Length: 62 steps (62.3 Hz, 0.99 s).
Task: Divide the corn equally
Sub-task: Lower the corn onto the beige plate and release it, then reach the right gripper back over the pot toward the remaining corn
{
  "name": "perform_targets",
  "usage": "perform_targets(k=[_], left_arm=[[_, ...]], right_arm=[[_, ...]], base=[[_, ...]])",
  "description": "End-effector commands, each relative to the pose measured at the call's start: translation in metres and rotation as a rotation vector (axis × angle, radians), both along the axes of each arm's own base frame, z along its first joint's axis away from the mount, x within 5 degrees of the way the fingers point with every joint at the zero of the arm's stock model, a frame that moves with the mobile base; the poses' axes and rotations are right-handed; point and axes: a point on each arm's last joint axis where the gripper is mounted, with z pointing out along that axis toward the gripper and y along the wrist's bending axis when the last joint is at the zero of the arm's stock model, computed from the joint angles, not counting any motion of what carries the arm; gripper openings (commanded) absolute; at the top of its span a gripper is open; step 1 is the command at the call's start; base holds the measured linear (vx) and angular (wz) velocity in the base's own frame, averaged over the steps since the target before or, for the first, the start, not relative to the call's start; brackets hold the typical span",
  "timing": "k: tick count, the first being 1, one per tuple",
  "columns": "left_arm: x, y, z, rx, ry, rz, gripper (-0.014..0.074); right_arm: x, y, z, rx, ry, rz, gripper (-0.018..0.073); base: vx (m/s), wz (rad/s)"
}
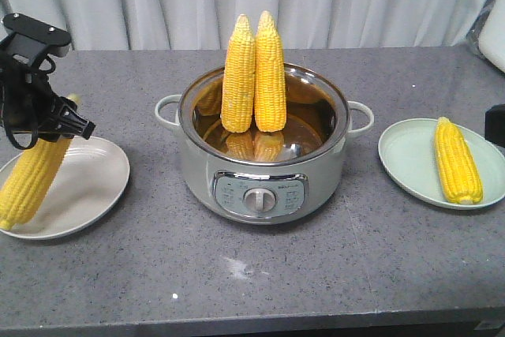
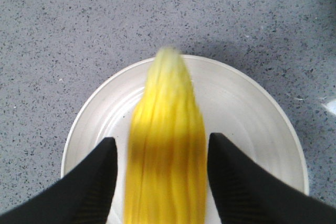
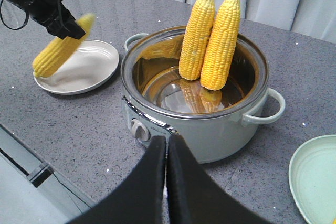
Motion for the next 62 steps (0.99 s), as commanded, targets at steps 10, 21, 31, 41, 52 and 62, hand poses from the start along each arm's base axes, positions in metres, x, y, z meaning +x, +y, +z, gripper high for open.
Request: perform_targets(k=[10, 21, 31, 41, 52, 62], left_arm=[[-0.004, 0.001, 0.021, -0.039, -0.091, 0.034, 0.0391], [-0.005, 0.001, 0.021, -0.036, -0.079, 0.036, 0.0391], [-0.011, 0.002, 0.028, -0.042, -0.085, 0.041, 0.0391], [-0.026, 0.004, 0.049, -0.071, -0.142, 0.065, 0.0391], [-0.059, 0.009, 0.081, -0.106, -0.211, 0.092, 0.0391], [-0.095, 0.011, 0.111, -0.182, -0.297, 0.093, 0.0377]], right_arm=[[-0.001, 0.002, 0.01, 0.036, -0.048, 0.001, -0.0004], [-0.001, 0.002, 0.01, 0.036, -0.047, 0.002, -0.0004], [-0.001, 0.002, 0.01, 0.036, -0.048, 0.001, -0.0004], [-0.001, 0.001, 0.01, 0.039, -0.054, -0.006, -0.0004], [0.0, 0.002, 0.012, 0.049, -0.062, -0.009, -0.0004], [0.001, 0.001, 0.013, 0.054, -0.076, -0.025, -0.0004]], base=[[0.0, 0.0], [0.0, 0.0], [0.0, 0.0], [0.0, 0.0], [0.0, 0.0], [0.0, 0.0]])
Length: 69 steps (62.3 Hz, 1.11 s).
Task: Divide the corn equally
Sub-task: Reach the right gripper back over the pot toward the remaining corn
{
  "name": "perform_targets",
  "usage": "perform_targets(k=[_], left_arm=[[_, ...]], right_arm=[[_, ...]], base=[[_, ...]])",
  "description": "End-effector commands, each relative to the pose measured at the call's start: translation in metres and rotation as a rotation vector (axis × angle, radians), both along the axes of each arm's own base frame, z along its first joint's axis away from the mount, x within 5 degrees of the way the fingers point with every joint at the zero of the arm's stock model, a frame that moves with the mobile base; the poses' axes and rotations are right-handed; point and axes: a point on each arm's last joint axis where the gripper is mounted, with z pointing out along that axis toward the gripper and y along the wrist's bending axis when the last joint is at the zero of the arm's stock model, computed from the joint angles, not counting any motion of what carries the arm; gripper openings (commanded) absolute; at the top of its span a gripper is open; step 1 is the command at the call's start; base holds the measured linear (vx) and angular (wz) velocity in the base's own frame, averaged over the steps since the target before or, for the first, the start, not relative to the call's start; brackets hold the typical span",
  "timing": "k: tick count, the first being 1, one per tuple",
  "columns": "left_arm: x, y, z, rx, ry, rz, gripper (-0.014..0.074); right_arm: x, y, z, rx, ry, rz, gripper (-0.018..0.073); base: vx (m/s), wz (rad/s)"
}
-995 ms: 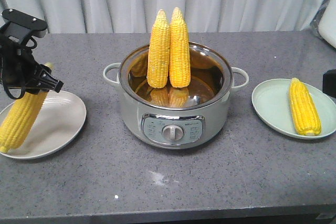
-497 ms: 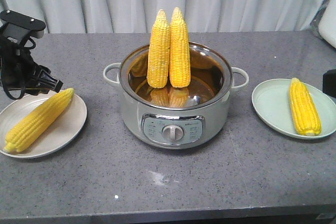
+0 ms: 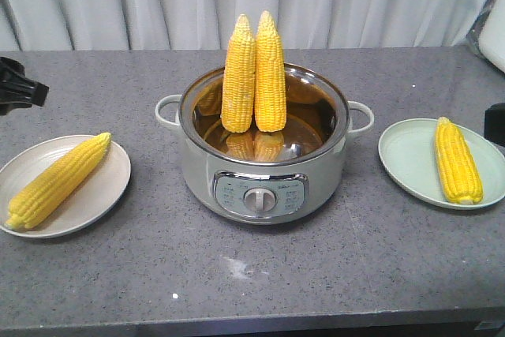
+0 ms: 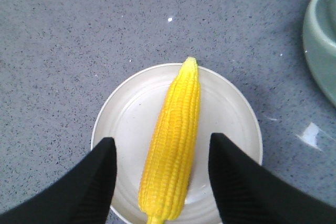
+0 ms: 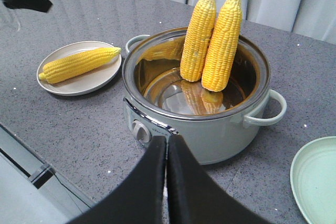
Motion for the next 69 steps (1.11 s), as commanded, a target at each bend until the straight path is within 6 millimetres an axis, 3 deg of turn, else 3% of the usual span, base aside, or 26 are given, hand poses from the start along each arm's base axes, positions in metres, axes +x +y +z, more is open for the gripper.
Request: perform_targets(k=[1, 15, 23, 32, 41, 50, 57, 61, 69], left_arm=[[-0.024, 0.0, 0.032, -0.078, -0.14, -0.001, 0.0373], [-0.055, -0.011, 0.055, -0.242, -0.216, -0.099, 0.0288], [-0.062, -0.018, 0.06, -0.288, -0.23, -0.178, 0.0237], [-0.063, -0.02, 0.061, -0.301, -0.235, -0.207, 0.0211], [-0.063, -0.02, 0.061, -0.299, -0.235, -0.209, 0.0213], [-0.063, -0.02, 0.061, -0.299, -0.235, -0.209, 0.0213], [-0.063, -0.02, 0.061, -0.299, -0.236, -0.208, 0.0215], [-0.063, -0.02, 0.061, -0.299, -0.236, -0.208, 0.0216], [-0.063, -0.02, 0.061, -0.299, -0.236, -0.208, 0.0216]], right_arm=[[0.001, 0.0, 0.012, 0.049, -0.076, -0.03, -0.0004], [0.006, -0.004, 0.017, 0.059, -0.126, -0.097, -0.0004], [0.011, -0.009, 0.02, 0.064, -0.173, -0.159, -0.0004], [0.03, -0.016, 0.024, 0.092, -0.24, -0.178, 0.002], [0.058, -0.018, 0.033, 0.151, -0.296, -0.044, 0.0157], [0.091, -0.019, 0.05, 0.212, -0.295, 0.049, 0.0431], [0.119, -0.001, 0.063, 0.2, -0.312, 0.108, 0.059], [0.139, 0.013, 0.069, 0.165, -0.331, 0.113, 0.0628], [0.186, 0.039, 0.063, 0.082, -0.343, 0.089, 0.0613]], base=[[0.0, 0.0], [0.0, 0.0], [0.0, 0.0], [0.0, 0.0], [0.0, 0.0], [0.0, 0.0], [0.0, 0.0], [0.0, 0.0], [0.0, 0.0]])
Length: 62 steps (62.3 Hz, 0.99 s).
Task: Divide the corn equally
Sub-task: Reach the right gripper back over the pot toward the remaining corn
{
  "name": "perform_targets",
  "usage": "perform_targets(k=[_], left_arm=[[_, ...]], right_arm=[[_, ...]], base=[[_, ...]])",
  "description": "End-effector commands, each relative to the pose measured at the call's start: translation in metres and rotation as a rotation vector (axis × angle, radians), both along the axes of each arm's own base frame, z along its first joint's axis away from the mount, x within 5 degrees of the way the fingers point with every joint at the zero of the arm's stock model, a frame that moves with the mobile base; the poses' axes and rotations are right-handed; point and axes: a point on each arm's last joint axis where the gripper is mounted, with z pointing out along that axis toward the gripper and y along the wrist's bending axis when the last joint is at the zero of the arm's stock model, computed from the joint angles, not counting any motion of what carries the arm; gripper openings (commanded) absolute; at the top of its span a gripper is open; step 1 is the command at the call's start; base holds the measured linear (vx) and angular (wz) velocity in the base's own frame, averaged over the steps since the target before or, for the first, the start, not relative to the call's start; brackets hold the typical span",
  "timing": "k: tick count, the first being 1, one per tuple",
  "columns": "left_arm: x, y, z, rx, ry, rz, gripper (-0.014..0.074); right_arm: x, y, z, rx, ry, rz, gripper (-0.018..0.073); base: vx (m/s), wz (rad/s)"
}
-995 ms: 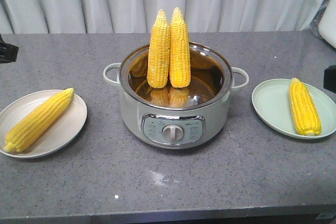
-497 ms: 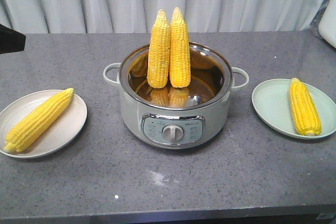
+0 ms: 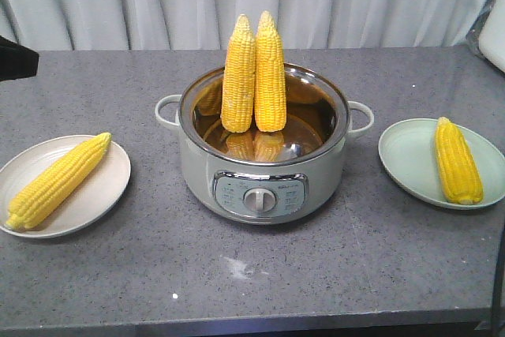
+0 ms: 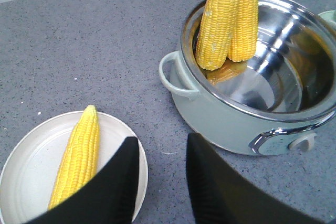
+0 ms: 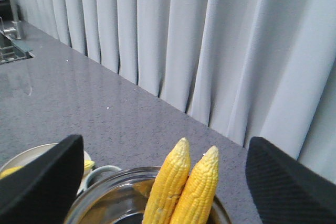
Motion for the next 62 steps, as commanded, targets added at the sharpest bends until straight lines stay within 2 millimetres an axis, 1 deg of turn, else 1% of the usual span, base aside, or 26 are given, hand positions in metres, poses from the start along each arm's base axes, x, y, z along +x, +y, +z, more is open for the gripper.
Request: perform_targets(k=[1, 6, 9, 14, 21, 34, 38, 42, 47, 52, 62], left_arm=[[-0.005, -0.001, 0.015, -0.046, -0.088, 0.005, 0.0216], [-0.005, -0.001, 0.015, -0.046, -0.088, 0.005, 0.0216], [-0.005, -0.001, 0.015, -0.045, -0.086, 0.004, 0.0216], [-0.005, -0.001, 0.015, -0.045, -0.084, 0.004, 0.0216], [-0.005, -0.001, 0.015, -0.045, -0.084, 0.004, 0.0216], [-0.006, -0.001, 0.015, -0.044, -0.079, 0.003, 0.0216], [-0.006, -0.001, 0.014, -0.043, -0.076, 0.002, 0.0216], [-0.006, -0.001, 0.014, -0.043, -0.073, 0.001, 0.0216], [-0.006, -0.001, 0.014, -0.042, -0.07, 0.0, 0.0216], [-0.006, -0.001, 0.014, -0.042, -0.069, 0.0, 0.0216], [-0.006, -0.001, 0.014, -0.042, -0.069, 0.0, 0.0216]], right_arm=[[0.023, 0.015, 0.01, -0.001, -0.059, -0.055, 0.0611], [0.05, 0.028, -0.001, -0.015, -0.008, -0.036, 0.0596], [0.062, 0.033, -0.007, -0.028, 0.022, -0.025, 0.0593], [0.081, 0.035, -0.013, -0.036, 0.064, -0.021, 0.0593], [0.1, 0.03, -0.017, -0.038, 0.101, -0.032, 0.0593], [0.124, 0.037, -0.028, -0.04, 0.157, 0.047, 0.0593], [0.135, 0.032, -0.034, -0.018, 0.178, 0.029, 0.0593], [0.144, 0.031, -0.043, 0.009, 0.206, 0.044, 0.0593], [0.153, 0.036, -0.055, 0.035, 0.228, 0.099, 0.0593], [0.162, 0.038, -0.067, 0.06, 0.242, 0.113, 0.0593], [0.175, 0.04, -0.084, 0.094, 0.242, 0.127, 0.0593]], base=[[0.0, 0.0], [0.0, 0.0], [0.0, 0.0], [0.0, 0.0], [0.0, 0.0], [0.0, 0.0], [0.0, 0.0], [0.0, 0.0], [0.0, 0.0], [0.0, 0.0], [0.0, 0.0]])
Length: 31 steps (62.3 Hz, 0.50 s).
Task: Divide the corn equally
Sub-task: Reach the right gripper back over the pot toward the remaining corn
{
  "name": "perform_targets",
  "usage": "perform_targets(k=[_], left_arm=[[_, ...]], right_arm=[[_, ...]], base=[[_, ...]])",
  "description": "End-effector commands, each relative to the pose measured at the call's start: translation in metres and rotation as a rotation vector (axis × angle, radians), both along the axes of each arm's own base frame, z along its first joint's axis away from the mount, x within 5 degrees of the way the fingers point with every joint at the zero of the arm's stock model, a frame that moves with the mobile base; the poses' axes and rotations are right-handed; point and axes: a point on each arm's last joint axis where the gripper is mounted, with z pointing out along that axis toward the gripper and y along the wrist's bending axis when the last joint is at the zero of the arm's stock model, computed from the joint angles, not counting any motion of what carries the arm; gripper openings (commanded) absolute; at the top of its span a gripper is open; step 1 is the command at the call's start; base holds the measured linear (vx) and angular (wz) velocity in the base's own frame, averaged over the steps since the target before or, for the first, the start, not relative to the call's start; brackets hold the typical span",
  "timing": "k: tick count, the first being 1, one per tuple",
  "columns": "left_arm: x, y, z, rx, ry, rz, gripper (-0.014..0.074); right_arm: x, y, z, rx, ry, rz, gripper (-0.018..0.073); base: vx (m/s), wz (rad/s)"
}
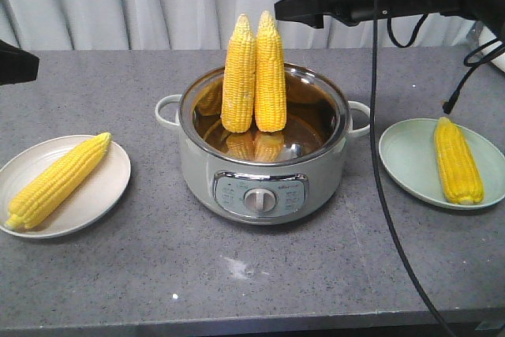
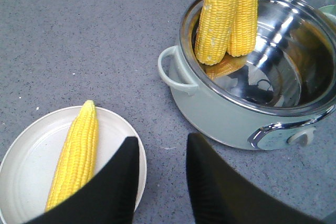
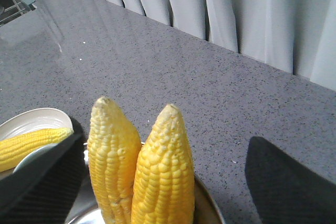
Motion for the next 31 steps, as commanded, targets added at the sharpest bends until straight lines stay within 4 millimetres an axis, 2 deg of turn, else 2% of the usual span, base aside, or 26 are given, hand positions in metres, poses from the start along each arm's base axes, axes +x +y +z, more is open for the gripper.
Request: perform_targets(k=[1, 31], left_arm=[[-0.005, -0.001, 0.015, -0.044, -0.083, 0.004, 0.0216], [-0.005, -0.001, 0.015, -0.044, -0.083, 0.004, 0.0216]], right_arm=[[-0.009, -0.001, 0.038, 0.082, -0.121, -0.007, 0.0593], [0.008, 0.003, 0.014, 0.14, -0.114, -0.012, 0.0593]], base=[[0.0, 0.0], [0.0, 0.0]])
